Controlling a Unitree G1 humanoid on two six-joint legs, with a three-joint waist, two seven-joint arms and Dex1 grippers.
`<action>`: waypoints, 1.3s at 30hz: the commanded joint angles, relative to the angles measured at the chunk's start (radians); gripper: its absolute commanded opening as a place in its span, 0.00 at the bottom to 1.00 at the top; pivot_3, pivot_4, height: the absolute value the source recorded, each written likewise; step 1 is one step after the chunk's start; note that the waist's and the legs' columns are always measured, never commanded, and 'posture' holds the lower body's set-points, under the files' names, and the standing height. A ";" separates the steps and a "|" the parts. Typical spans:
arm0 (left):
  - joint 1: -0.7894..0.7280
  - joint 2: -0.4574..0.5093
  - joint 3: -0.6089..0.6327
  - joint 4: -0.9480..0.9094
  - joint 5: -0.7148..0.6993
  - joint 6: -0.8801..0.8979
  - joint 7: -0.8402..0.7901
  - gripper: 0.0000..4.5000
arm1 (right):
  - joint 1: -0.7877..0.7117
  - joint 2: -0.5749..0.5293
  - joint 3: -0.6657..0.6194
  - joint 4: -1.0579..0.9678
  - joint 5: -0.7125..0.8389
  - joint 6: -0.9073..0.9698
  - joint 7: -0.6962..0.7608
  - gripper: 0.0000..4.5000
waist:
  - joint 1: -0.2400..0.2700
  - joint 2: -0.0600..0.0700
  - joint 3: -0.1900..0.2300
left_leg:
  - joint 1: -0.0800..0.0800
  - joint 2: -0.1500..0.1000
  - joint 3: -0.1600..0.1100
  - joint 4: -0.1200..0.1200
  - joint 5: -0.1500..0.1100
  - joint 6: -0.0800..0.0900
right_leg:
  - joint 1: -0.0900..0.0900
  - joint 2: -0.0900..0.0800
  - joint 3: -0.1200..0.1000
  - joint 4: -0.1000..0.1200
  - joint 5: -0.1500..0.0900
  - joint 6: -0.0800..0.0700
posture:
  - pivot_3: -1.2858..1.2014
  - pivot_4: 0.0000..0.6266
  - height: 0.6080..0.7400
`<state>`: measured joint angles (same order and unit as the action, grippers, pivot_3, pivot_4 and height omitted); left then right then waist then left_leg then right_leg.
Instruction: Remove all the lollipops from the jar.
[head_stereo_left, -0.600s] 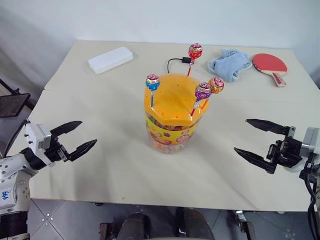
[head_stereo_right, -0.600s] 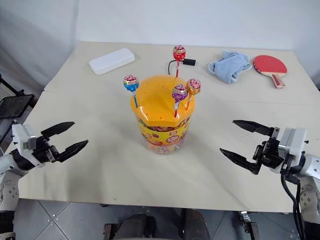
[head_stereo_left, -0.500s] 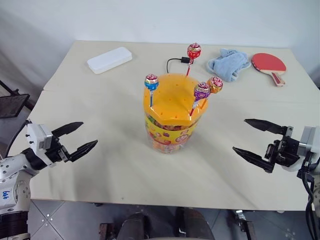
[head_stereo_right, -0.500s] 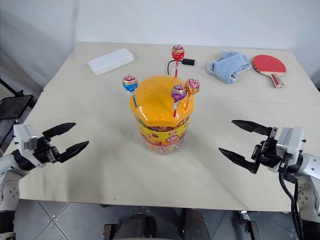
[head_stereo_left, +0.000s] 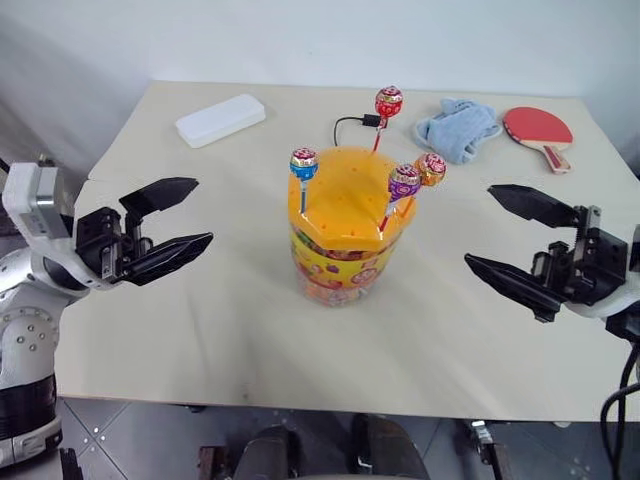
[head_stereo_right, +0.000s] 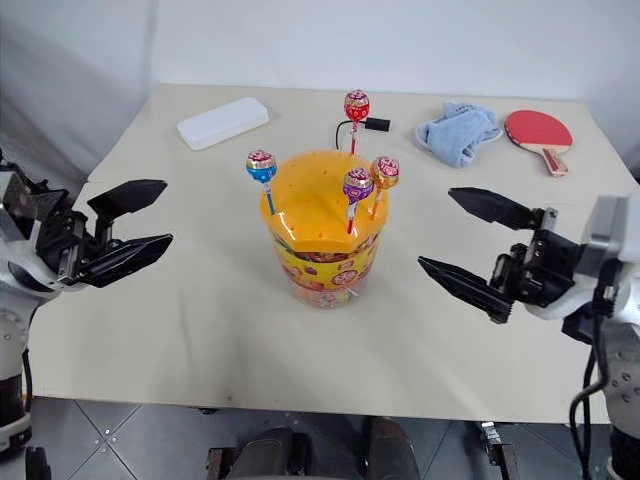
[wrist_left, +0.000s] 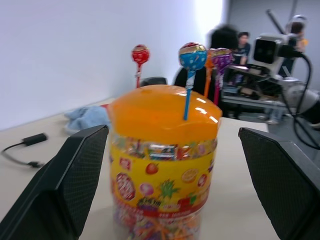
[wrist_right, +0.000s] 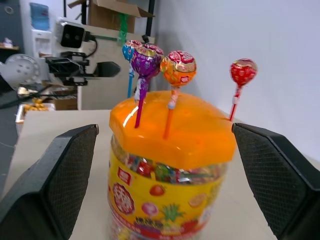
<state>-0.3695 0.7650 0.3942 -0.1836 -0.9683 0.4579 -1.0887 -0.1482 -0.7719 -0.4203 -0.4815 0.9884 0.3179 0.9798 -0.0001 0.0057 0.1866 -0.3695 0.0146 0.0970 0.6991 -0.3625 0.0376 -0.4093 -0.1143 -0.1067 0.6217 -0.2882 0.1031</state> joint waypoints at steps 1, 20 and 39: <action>-0.076 0.001 -0.053 -0.017 0.023 -0.004 -0.025 0.98 | 0.012 -0.013 -0.019 -0.012 -0.002 -0.007 0.045 1.00 | 0.008 0.000 0.000 | 0.000 -0.001 0.000 0.000 0.000 0.000 | 0.000 0.001 0.000 0.000 0.000 0.000 | 0.52 0.24 1.00; -0.413 -0.250 -0.324 0.182 0.184 0.030 0.004 0.58 | 0.359 0.052 -0.350 -0.214 0.094 -0.058 0.052 1.00 | 0.025 -0.002 0.001 | 0.000 -0.003 0.002 0.001 0.002 0.003 | 0.001 0.004 0.000 0.000 0.002 0.003 | 0.52 0.24 1.00; -0.454 -0.141 -0.015 0.299 -0.057 0.236 0.031 0.00 | 0.231 0.127 -0.127 -0.187 0.088 -0.103 0.038 1.00 | 0.012 -0.002 0.001 | 0.001 -0.003 0.001 0.001 0.002 0.003 | 0.001 0.003 0.002 0.001 0.001 0.003 | 0.52 0.24 1.00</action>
<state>-0.8300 0.5905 0.3197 0.1023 -0.9989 0.6814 -1.0697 0.0989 -0.6532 -0.5647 -0.6569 1.0526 0.2213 1.0241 0.0114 0.0039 0.1871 -0.3684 0.0123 0.0978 0.7003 -0.3603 0.0399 -0.4086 -0.1105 -0.1050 0.6223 -0.2868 0.1056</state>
